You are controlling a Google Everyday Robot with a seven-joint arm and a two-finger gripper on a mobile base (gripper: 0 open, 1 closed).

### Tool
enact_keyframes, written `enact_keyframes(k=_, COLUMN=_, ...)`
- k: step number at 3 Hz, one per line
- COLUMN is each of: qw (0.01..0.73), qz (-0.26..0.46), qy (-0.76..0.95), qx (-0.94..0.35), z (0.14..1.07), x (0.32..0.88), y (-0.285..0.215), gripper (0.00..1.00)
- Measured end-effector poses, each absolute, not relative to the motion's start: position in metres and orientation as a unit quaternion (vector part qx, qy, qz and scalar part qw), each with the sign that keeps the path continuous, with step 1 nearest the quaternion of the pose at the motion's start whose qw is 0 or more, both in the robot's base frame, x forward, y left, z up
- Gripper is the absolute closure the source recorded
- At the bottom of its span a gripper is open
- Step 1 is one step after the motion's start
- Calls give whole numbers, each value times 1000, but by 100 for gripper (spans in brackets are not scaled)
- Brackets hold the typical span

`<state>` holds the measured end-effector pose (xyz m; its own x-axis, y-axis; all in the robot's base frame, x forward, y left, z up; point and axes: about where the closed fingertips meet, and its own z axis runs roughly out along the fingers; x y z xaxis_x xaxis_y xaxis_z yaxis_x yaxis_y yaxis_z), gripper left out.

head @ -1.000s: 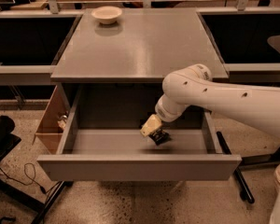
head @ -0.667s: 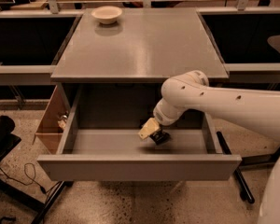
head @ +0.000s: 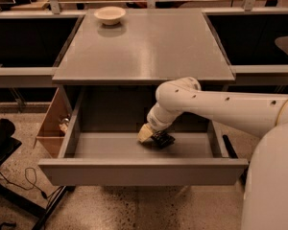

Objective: Pick rxbar chocolate from top drawer and place on counter

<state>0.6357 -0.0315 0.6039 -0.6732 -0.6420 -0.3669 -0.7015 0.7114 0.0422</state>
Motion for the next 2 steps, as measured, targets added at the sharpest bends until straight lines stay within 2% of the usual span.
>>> enact_keyframes(k=2, qw=162, qz=89, qy=909, qx=-374, z=605, x=635, y=-28, gripper=86)
